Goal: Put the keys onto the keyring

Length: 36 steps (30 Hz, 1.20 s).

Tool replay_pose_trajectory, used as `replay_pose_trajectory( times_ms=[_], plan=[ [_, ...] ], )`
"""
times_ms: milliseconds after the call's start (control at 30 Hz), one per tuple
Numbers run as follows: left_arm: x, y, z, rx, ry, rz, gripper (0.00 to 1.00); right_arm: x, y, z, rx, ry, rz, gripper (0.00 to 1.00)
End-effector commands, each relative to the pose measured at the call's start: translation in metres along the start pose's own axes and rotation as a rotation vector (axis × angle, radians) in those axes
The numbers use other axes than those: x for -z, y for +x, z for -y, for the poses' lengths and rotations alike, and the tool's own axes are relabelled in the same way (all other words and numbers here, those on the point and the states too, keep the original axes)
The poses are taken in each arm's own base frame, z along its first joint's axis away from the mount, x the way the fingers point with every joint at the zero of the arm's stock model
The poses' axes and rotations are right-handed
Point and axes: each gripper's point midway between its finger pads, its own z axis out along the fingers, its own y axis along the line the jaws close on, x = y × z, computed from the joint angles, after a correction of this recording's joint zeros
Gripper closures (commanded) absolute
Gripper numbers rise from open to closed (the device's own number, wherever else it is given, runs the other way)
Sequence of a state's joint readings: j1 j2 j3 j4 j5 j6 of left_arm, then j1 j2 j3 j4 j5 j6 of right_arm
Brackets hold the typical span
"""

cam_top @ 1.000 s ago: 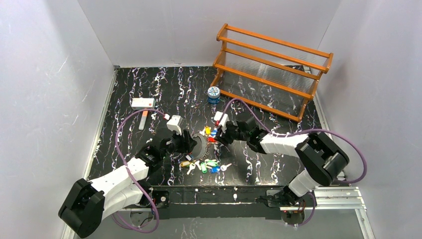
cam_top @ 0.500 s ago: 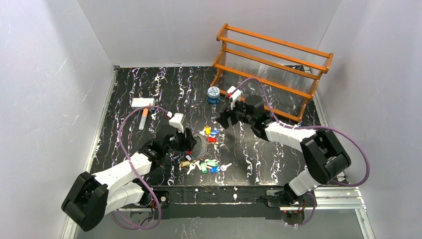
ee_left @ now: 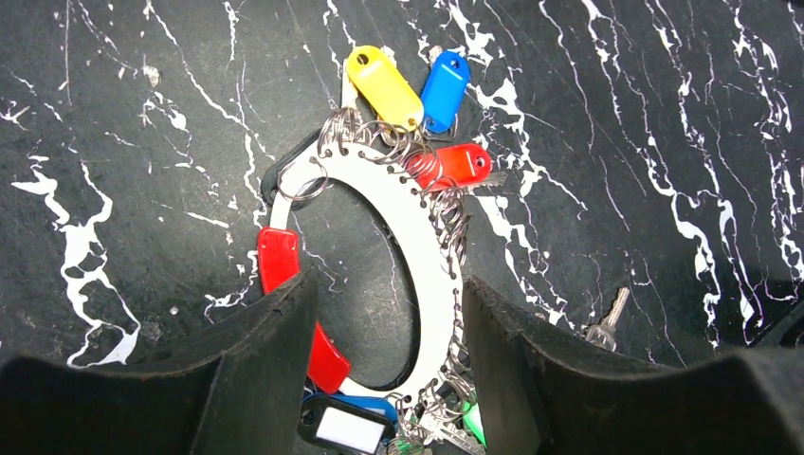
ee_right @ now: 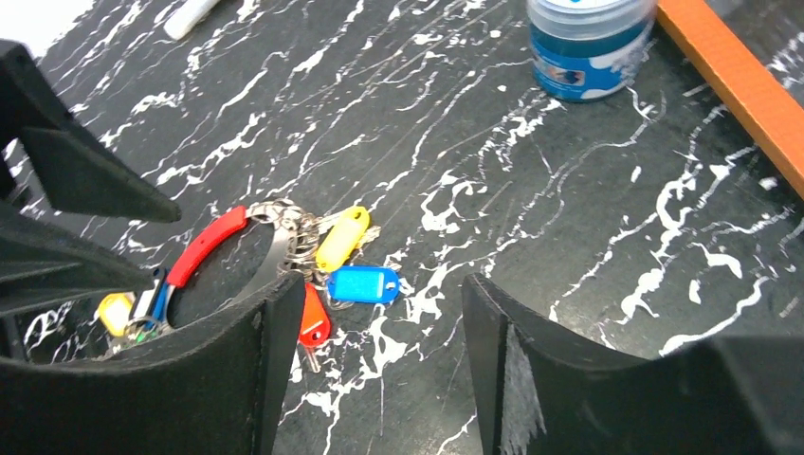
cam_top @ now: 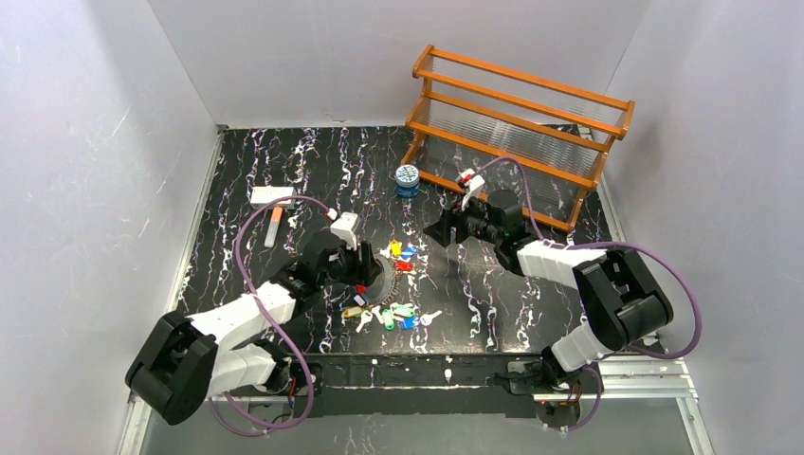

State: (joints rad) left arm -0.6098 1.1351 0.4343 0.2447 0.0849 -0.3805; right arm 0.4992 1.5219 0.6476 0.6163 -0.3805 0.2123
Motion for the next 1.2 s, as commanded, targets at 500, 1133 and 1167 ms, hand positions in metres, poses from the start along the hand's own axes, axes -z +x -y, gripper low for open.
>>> replay_pose_trajectory(
  times_ms=[500, 1133, 1167],
  plan=[
    [0.009, 0.005, 0.016, -0.025, 0.135, 0.06, 0.44, 0.008, 0.074, -0.1, 0.267, -0.451, -0.113, 0.2],
    [0.011, 0.005, 0.014, -0.001, 0.12, 0.079, 0.44, -0.004, 0.135, -0.142, 0.513, -0.474, -0.256, 0.4],
    [0.011, 0.005, 0.013, -0.001, 0.119, 0.079, 0.44, -0.005, 0.134, -0.144, 0.513, -0.476, -0.254, 0.4]
  ],
)
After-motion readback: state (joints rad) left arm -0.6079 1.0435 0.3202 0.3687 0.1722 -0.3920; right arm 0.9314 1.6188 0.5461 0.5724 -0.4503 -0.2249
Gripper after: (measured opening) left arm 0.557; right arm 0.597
